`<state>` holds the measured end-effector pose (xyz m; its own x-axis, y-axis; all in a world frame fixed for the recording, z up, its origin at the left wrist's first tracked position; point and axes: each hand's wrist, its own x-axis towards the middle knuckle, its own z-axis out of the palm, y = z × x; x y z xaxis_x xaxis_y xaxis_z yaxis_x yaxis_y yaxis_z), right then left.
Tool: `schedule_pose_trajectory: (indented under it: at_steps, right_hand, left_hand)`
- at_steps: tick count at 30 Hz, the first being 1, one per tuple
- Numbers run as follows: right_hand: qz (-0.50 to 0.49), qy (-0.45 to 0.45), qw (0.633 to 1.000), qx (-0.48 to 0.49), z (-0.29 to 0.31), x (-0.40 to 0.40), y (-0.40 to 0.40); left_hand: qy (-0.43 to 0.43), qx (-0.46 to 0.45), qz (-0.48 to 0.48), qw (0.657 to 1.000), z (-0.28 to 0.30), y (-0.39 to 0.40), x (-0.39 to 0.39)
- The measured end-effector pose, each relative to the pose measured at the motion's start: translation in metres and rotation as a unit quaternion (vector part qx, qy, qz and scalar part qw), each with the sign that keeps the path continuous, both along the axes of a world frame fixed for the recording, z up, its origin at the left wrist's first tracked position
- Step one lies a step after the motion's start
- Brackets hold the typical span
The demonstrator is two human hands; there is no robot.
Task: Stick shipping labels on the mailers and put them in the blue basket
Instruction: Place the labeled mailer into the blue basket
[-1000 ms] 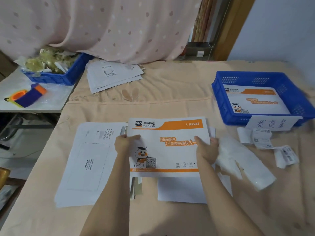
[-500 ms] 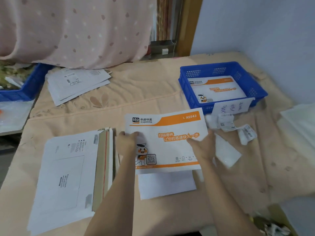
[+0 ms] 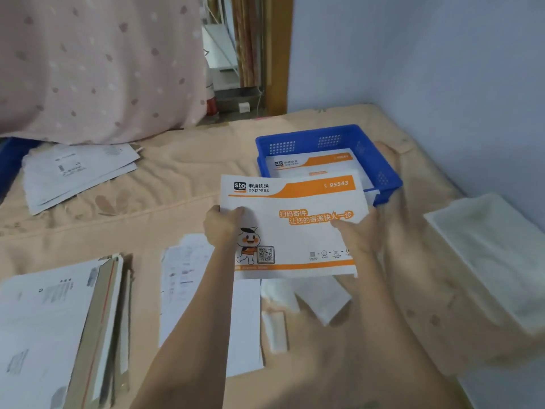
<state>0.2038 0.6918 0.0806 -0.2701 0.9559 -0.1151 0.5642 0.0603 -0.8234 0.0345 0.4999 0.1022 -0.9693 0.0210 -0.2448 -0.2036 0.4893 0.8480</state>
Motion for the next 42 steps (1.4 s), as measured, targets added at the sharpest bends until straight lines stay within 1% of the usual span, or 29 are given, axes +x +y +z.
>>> schedule_pose_trajectory:
  at_steps: [2,5,8,12,18,21,24,30,34,36,39,42]
  right_hand:
    - [0.010,0.001,1.000,-0.006,0.004,0.001,0.036]
    - [0.019,-0.024,1.000,0.006,0.017,0.001,0.080]
    - [0.033,-0.036,0.999,0.019,0.018,-0.008,0.119]
    - [0.050,-0.059,0.997,0.028,0.020,-0.026,0.153]
    - [0.053,-0.031,0.998,-0.006,0.010,-0.064,0.207]
    - [0.066,-0.022,0.997,-0.022,-0.002,-0.088,0.228]
    - [0.074,-0.036,0.996,-0.023,-0.009,-0.105,0.241]
    - [0.093,-0.079,0.992,0.013,-0.032,-0.125,0.251]
    - [0.082,-0.073,0.994,0.026,-0.044,-0.136,0.252]
    - [0.074,-0.080,0.994,0.020,-0.050,-0.140,0.251]
    - [0.071,-0.127,0.989,0.024,-0.059,-0.144,0.251]
    - [0.062,-0.165,0.984,0.029,-0.065,-0.145,0.251]
  left_hand:
    - [0.014,0.014,-0.018,1.000,0.001,0.028,0.003]
    - [0.010,0.033,-0.033,0.999,0.003,0.063,0.003]
    - [0.002,0.025,-0.036,0.999,0.004,0.094,-0.001]
    - [0.008,0.002,-0.035,0.999,0.008,0.134,-0.009]
    - [0.020,-0.007,-0.007,1.000,0.009,0.186,-0.032]
    - [0.024,-0.003,-0.018,1.000,-0.001,0.205,-0.043]
    - [0.008,-0.011,-0.017,1.000,-0.017,0.221,-0.055]
    - [0.015,-0.073,-0.006,0.997,-0.044,0.241,-0.066]
    - [0.031,-0.107,-0.008,0.994,-0.053,0.247,-0.073]
    - [0.040,-0.138,-0.024,0.989,-0.059,0.250,-0.076]
    - [0.051,-0.205,-0.065,0.975,-0.067,0.254,-0.076]
    - [0.055,-0.235,-0.085,0.967,-0.079,0.254,-0.074]
